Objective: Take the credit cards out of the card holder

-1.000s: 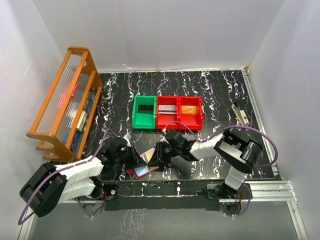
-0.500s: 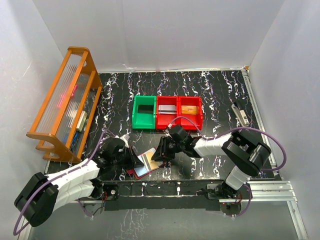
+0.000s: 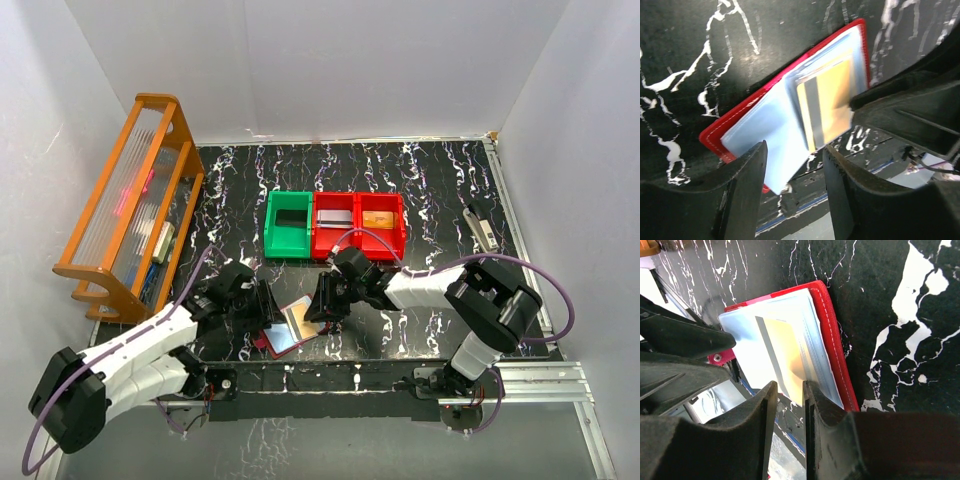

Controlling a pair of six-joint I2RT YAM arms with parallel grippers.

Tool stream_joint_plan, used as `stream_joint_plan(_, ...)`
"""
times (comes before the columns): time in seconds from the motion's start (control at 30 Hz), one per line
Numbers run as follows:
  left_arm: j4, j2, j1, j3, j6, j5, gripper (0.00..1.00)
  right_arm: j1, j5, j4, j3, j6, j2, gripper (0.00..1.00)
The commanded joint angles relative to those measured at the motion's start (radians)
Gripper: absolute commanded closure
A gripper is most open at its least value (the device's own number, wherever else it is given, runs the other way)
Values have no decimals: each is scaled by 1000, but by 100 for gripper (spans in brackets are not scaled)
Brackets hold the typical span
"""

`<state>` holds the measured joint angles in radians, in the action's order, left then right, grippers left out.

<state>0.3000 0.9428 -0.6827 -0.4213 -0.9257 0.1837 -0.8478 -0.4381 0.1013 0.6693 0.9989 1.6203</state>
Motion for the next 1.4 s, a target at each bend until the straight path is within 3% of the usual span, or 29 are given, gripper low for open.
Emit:
stream_joint_plan(0.0, 117, 48, 2, 0, 27, -6, 55, 3, 10, -31, 36, -36, 4, 75)
stream_joint_plan(0.23, 29, 147, 2, 62, 24, 27, 68, -5, 16, -57, 58, -35, 32, 75)
stream_joint_plan(0.43, -48, 231, 2, 74, 71, 15, 86, -7, 73, -118, 69, -37, 13, 75)
stream_joint_plan(0.67, -72, 338, 2, -25, 203, -30, 95, 33, 253, -170, -22, 24, -167, 74)
stream_joint_plan(1.13, -106, 617, -8, -302, 440, 107, 96, 109, 300, -229, -101, 21, -371, 71)
stream_joint_plan(1.27, -27, 534, -10, -326, 432, 15, 92, 112, 210, -129, -111, 2, -387, 70)
stream_joint_plan(1.37, 23, 415, -8, -315, 389, -58, 80, 112, 129, -102, -80, -29, -336, 72)
